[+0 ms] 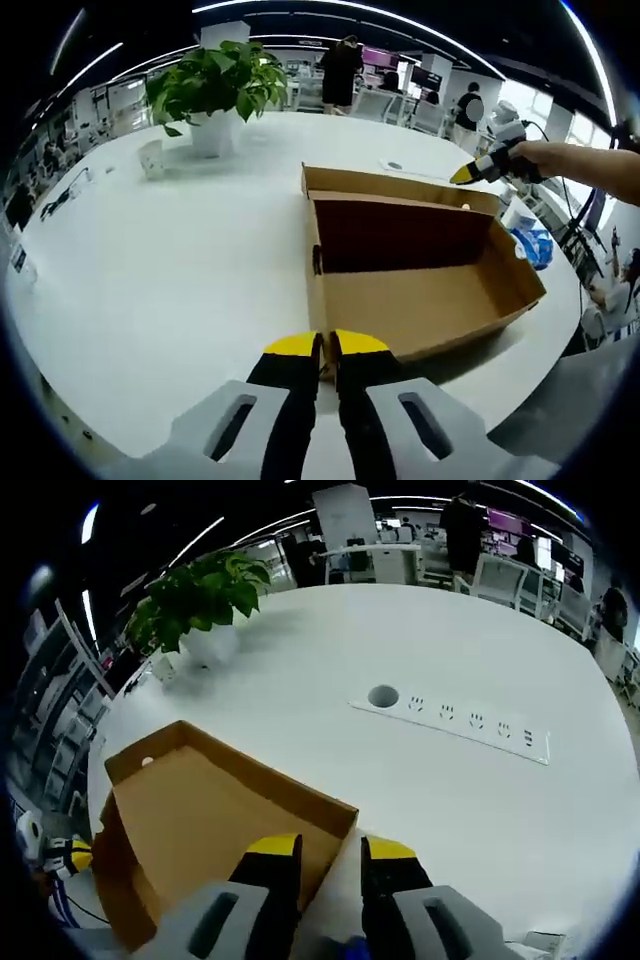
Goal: Operate the shoe box by opening the lid, removing the specified soft item, and placing it in the target area until the item is outside and the box remains undamaged.
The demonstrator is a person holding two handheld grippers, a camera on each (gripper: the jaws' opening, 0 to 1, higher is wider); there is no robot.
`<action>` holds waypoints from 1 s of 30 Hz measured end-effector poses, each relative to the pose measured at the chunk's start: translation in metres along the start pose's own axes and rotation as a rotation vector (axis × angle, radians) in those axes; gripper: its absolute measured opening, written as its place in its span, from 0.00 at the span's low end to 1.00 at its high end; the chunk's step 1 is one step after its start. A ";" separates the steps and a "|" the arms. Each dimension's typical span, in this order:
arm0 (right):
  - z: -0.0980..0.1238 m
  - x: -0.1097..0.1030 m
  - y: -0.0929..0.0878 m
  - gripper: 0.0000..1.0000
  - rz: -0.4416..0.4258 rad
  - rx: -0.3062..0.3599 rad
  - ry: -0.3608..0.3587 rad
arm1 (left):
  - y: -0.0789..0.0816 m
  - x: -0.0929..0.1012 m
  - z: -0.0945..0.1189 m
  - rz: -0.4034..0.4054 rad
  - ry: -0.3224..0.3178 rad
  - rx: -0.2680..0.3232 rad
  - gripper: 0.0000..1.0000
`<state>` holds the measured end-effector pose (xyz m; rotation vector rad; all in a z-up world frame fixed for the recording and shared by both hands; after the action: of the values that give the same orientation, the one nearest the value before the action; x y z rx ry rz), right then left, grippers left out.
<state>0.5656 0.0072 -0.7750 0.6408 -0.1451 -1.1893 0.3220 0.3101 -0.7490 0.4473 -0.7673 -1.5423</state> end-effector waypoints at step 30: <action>0.039 -0.016 0.006 0.00 -0.008 0.132 -0.007 | 0.001 0.004 -0.001 -0.056 0.003 -0.012 0.02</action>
<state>0.5475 0.0080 -0.7366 0.7537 -0.2288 -1.1967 0.3226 0.3062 -0.7487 0.4658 -0.7486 -1.5967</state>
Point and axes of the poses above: the point that each gripper's makers call its tool centre point, and the gripper's own axes: z roughly backward along the fingers, x roughly to its right, y roughly out of its top, the point moved 1 cm from there along z, roughly backward along the fingers, and after that the axes turned 1 degree about -x, right-handed, at the moved point
